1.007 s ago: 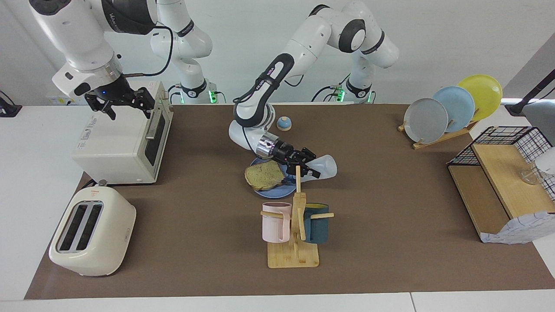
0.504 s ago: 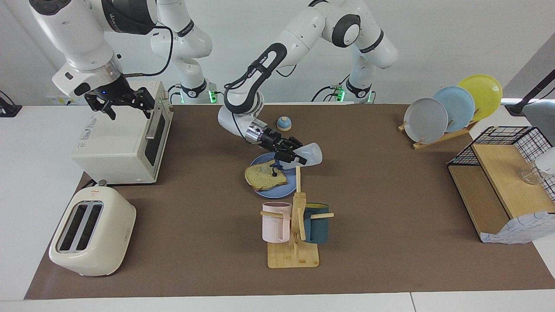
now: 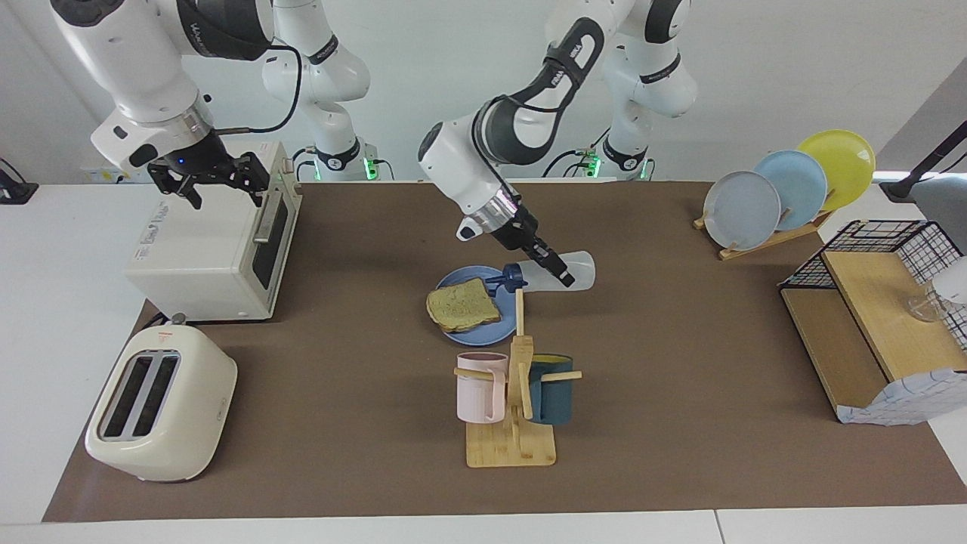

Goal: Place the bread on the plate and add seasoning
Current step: 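Carry the bottle back beside the mug rack and release it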

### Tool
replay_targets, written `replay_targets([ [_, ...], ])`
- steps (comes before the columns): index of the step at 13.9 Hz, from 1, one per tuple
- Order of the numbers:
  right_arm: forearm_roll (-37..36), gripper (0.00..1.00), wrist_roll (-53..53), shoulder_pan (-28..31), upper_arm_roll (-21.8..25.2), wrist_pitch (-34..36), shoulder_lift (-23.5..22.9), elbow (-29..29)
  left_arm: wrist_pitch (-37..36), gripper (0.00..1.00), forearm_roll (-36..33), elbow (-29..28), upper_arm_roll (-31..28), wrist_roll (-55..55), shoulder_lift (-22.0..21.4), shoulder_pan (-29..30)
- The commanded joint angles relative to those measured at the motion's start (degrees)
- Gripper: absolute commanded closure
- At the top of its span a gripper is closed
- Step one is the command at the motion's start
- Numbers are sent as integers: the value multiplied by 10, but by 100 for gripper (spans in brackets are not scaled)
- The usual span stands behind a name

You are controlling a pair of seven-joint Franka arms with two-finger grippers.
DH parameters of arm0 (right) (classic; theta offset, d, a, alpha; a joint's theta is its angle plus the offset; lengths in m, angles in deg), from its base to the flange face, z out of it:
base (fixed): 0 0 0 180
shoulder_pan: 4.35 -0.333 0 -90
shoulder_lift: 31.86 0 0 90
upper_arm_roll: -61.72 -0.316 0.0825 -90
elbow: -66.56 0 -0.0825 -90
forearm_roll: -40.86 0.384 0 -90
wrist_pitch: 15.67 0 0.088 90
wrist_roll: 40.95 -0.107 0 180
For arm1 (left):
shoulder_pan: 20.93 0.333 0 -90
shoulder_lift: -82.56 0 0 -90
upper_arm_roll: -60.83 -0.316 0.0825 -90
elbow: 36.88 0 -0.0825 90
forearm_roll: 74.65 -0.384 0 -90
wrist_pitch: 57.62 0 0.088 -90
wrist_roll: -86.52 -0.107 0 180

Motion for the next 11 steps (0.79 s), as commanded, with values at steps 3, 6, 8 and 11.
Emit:
replay_targets([
  [3,13,0,14,10,-4,11,0,3,214,100,126,-149,6,53,-135,109],
  [6,13,0,14,10,-4,11,0,3,428,100,159,-234,6,125,-149,169],
  [8,13,0,14,10,-4,11,0,3,593,100,159,-292,5,188,-150,215],
  [11,13,0,14,10,-4,11,0,3,729,100,159,-309,6,234,-125,273],
])
